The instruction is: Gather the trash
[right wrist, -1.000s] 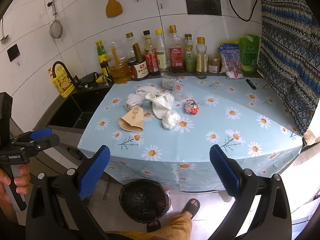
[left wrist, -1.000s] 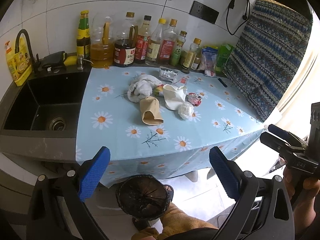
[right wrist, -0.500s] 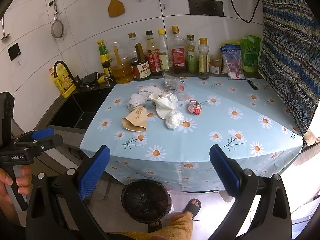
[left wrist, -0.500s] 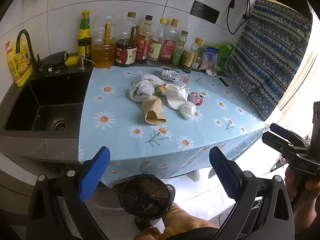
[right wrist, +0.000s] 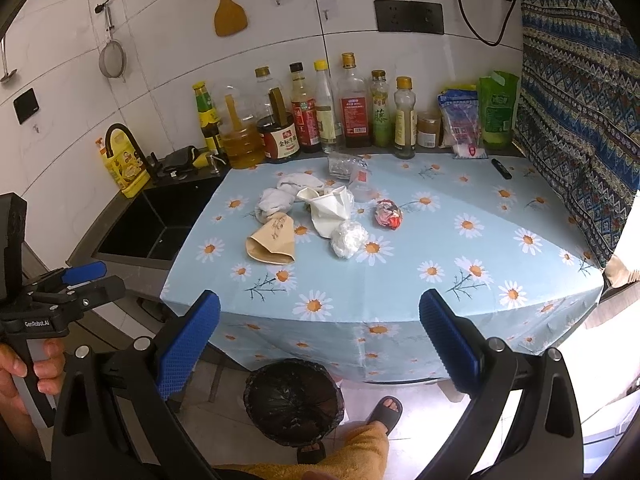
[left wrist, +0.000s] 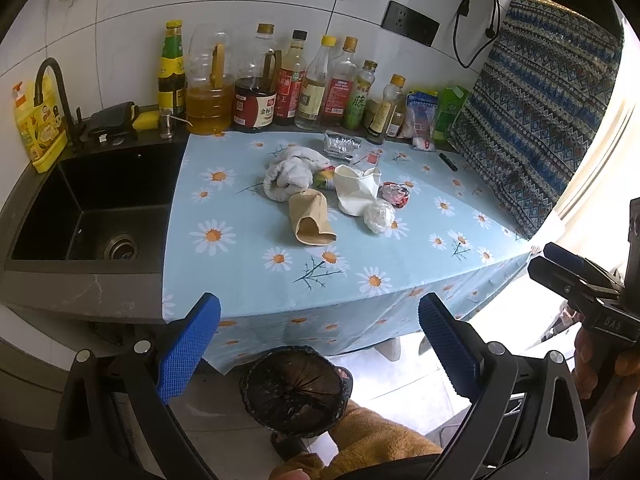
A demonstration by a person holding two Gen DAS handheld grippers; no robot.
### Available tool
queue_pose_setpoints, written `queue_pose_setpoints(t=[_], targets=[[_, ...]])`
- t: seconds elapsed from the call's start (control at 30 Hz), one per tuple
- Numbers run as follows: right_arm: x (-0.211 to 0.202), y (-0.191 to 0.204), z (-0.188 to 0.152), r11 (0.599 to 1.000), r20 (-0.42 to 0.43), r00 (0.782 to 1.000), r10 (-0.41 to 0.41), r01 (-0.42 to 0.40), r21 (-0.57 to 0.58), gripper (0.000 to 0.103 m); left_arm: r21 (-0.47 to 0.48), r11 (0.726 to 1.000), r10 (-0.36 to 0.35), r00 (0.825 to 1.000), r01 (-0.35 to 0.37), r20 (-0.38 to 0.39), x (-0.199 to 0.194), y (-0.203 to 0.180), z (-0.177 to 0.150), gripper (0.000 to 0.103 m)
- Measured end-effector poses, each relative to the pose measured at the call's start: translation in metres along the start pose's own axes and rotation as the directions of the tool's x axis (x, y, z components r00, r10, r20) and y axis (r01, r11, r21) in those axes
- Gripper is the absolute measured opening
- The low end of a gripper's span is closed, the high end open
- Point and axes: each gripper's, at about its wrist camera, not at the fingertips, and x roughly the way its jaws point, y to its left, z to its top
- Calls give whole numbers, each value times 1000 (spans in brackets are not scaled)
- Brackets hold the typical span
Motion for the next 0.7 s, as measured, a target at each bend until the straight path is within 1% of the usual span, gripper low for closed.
queue_pose_setpoints(t=[0.2,0.33,0.57,0.63,0.7], targets=[[-2,0,-6,1000,-7,1000,-9,9,16,99,10,1000,-10,1000,10,-9,-1,0,-2,96],[-2,1,-7,1000,-4,1000,3,-3,11,99,16,1000,-5,1000,5,-17,0,-1,-2,96],[10,-11,5,999,-14,999,43,-43,14,99,-3,1000,5,999,-5,-32,12,-4,10,96],[18,-15,11,999,-25,999,46,-47,-5,99,-16,1000,13,1000,-13,-27,17,-3,16,96],[28,-17,16,999,-41,999,35,-37,-35,99,-24,1000,17,999,-18,-41,25,-4,22,96]])
